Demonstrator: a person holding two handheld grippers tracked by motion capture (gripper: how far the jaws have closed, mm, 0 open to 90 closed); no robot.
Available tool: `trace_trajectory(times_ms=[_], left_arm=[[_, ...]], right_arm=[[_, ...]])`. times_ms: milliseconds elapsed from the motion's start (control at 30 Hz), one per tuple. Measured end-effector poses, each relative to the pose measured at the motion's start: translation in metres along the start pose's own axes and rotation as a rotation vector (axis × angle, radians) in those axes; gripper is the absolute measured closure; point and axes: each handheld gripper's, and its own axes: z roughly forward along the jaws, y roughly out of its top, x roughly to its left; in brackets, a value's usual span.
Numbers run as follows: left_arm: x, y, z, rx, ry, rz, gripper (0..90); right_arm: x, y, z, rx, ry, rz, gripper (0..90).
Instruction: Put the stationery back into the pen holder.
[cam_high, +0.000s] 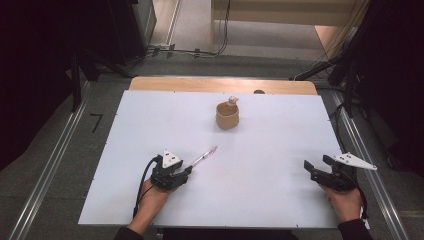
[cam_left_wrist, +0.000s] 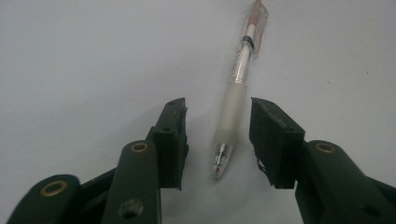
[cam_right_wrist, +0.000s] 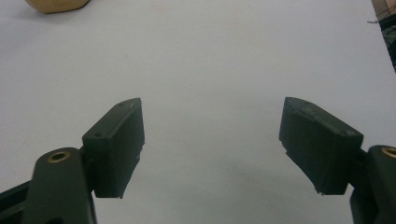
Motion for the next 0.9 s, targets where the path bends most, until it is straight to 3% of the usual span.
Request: trace_trajectory(times_ms=[433, 567, 900], left_arm=[[-0.0045, 0.0020, 0.0055, 0.013, 0.004, 0.049, 69.2], [-0.0036, 0.0025, 0.0064, 0.013, -0.005, 0.054, 75.4], [-0.0039, 0.0039, 0.0069, 0.027, -0.016, 0.051, 81.5]], right_arm=[[0.0001, 0.0000, 0.0012, 0.005, 0.002, 0.004, 21.0], [0.0014, 0.0004, 0.0011, 0.006, 0.003, 0.003, 20.9], [0.0006, 0.0001, 0.0015, 0.010, 0.008, 0.012, 21.0]])
